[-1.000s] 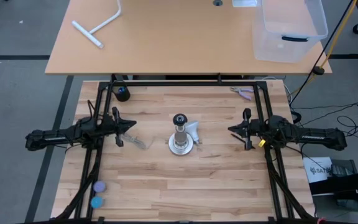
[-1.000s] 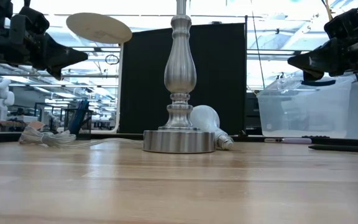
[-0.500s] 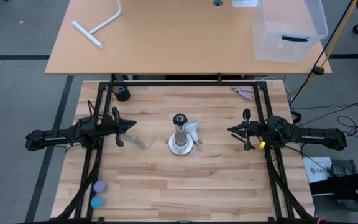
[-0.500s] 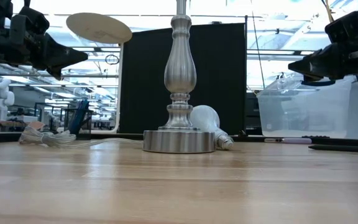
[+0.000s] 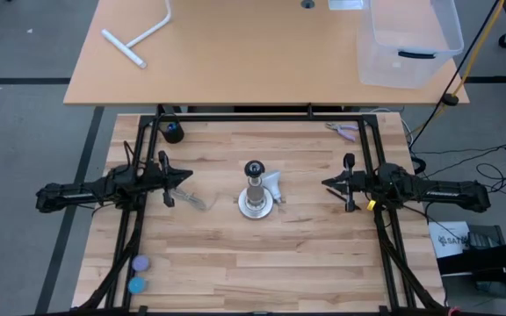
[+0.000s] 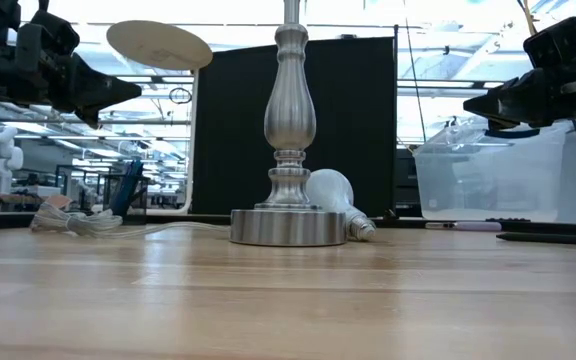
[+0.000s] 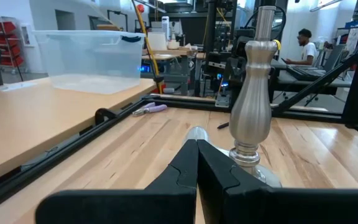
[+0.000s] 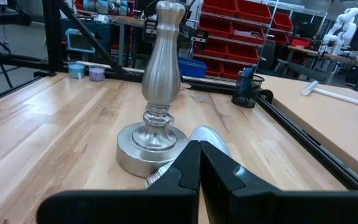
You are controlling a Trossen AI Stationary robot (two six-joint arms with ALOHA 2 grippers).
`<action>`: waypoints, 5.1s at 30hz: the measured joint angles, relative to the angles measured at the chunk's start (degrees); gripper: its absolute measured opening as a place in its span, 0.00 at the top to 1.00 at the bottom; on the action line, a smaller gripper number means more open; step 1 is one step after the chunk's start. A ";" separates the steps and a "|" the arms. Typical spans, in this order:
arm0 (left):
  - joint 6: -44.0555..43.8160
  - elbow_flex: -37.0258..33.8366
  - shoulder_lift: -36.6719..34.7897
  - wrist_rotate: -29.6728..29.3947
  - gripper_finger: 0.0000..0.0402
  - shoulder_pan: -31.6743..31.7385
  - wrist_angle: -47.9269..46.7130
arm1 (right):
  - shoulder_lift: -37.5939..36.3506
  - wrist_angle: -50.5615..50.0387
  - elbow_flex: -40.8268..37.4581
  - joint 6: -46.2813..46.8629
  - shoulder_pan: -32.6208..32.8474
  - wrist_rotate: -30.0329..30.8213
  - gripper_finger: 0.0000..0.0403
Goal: Screw lightbulb
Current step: Return to Home Position
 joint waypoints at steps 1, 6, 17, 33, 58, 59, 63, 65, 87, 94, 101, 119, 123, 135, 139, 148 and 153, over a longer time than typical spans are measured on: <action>0.00 0.00 0.00 0.00 0.99 0.00 0.00 | 0.00 -0.02 0.00 0.27 0.00 0.01 1.00; -0.02 0.00 0.00 -0.01 0.99 0.00 0.00 | 0.00 -0.02 0.00 0.61 0.00 0.01 1.00; -0.74 0.00 0.00 0.02 0.99 0.00 0.00 | 0.00 -0.08 0.00 0.72 -0.02 0.00 1.00; -0.88 0.00 0.00 0.02 0.99 0.00 0.00 | 0.00 -0.12 -0.02 0.72 0.00 0.02 1.00; -0.88 -0.03 0.02 0.02 0.99 0.01 0.20 | 0.46 1.14 -0.02 0.55 -0.24 19.02 1.00; -0.86 -0.04 0.02 0.02 0.99 0.00 0.24 | 0.46 1.13 -0.02 0.54 -0.24 19.00 1.00; -0.83 -0.04 0.02 0.02 0.99 0.00 0.24 | 0.46 1.10 -0.02 0.54 -0.24 19.02 1.00; -0.83 -0.04 0.02 0.02 0.99 0.00 0.28 | 0.46 1.08 -0.02 0.54 -0.24 19.01 1.00; -0.85 -0.04 0.02 0.02 0.99 0.02 0.40 | 0.46 1.01 -0.02 0.52 -0.24 19.02 1.00; -0.85 -0.04 0.02 0.02 0.99 0.01 0.42 | 0.46 1.01 -0.02 0.52 -0.24 19.02 1.00; -0.85 -0.04 0.02 0.02 0.99 0.00 0.44 | 0.46 1.01 -0.02 0.52 -0.24 19.02 1.00; -0.86 -0.04 0.02 0.02 0.99 0.01 0.46 | 0.46 1.01 -0.02 0.52 -0.22 19.02 1.00; -0.86 -0.04 0.02 0.02 0.99 0.01 0.46 | 0.45 1.01 -0.02 0.52 -0.24 19.02 1.00; -0.87 -0.04 0.02 0.02 0.99 0.02 0.46 | 0.44 1.01 -0.02 0.52 -0.24 19.02 1.00; -0.86 -0.04 0.02 0.02 0.99 0.01 0.46 | 0.44 1.01 -0.02 0.52 -0.24 19.02 1.00; -0.87 -0.04 0.02 0.04 0.99 0.00 0.46 | 0.44 1.01 -0.02 0.52 -0.22 19.02 1.00; -0.86 -0.04 0.02 0.02 0.99 0.01 0.46 | 0.44 1.01 -0.02 0.52 -0.24 19.02 1.00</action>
